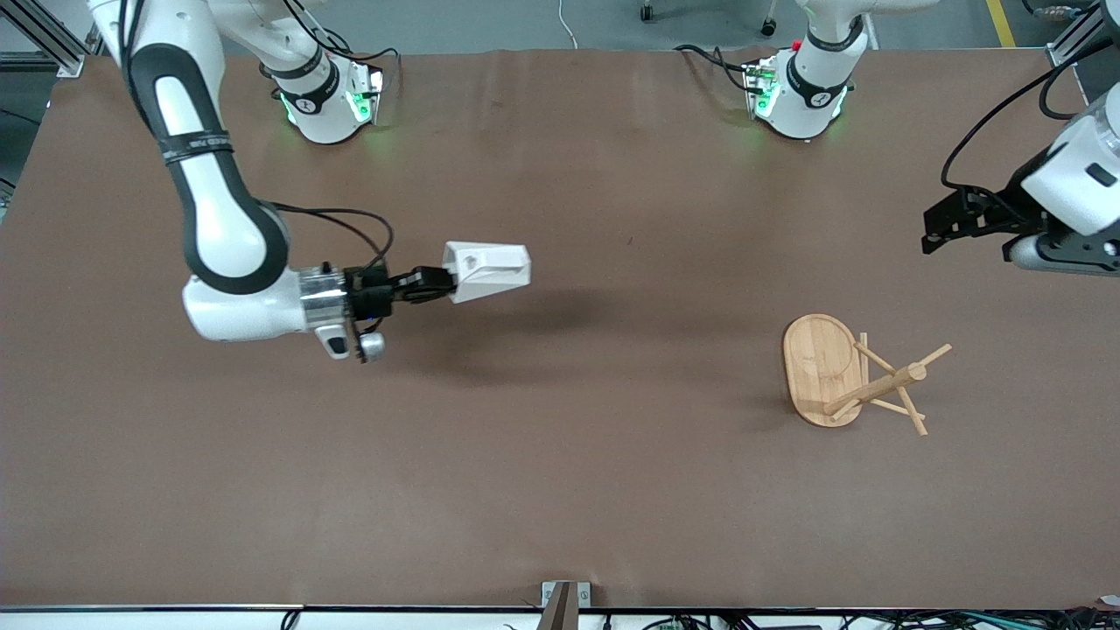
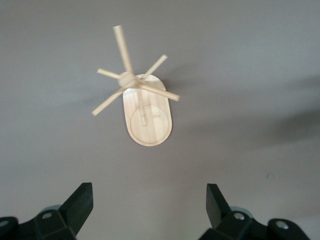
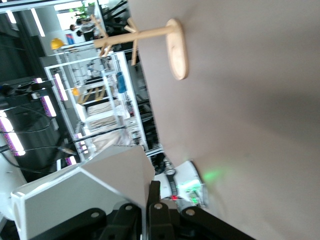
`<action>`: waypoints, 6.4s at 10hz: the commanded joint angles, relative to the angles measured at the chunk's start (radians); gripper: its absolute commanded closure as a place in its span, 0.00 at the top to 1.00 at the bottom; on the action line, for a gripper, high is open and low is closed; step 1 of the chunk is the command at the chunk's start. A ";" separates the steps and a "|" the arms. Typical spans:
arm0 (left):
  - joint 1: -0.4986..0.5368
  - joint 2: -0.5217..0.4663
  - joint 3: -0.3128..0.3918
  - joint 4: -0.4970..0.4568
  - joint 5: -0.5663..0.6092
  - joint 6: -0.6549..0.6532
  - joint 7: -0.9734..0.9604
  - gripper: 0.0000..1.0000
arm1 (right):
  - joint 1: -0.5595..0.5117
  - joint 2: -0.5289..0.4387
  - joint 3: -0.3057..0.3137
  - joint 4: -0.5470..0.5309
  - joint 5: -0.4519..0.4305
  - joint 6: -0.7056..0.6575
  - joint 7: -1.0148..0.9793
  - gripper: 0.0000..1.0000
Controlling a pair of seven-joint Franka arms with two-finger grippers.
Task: Hang cup on rack
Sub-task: 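Lift the cup with the right gripper while the left gripper approaches, then grasp the cup with the left gripper beside the right gripper, then open the right gripper and pull the left gripper away holding the cup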
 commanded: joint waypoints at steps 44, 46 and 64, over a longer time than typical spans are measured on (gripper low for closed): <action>-0.028 0.246 -0.507 -0.117 -0.274 0.161 0.767 0.74 | 0.306 -0.027 0.011 -0.004 0.348 0.253 0.016 0.01; -0.010 0.243 -0.509 -0.116 -0.293 0.160 0.795 0.73 | 0.306 -0.028 0.012 -0.004 0.348 0.256 0.016 0.01; -0.004 0.238 -0.503 -0.120 -0.221 0.161 0.861 0.02 | 0.306 -0.025 0.011 -0.001 0.348 0.277 0.016 1.00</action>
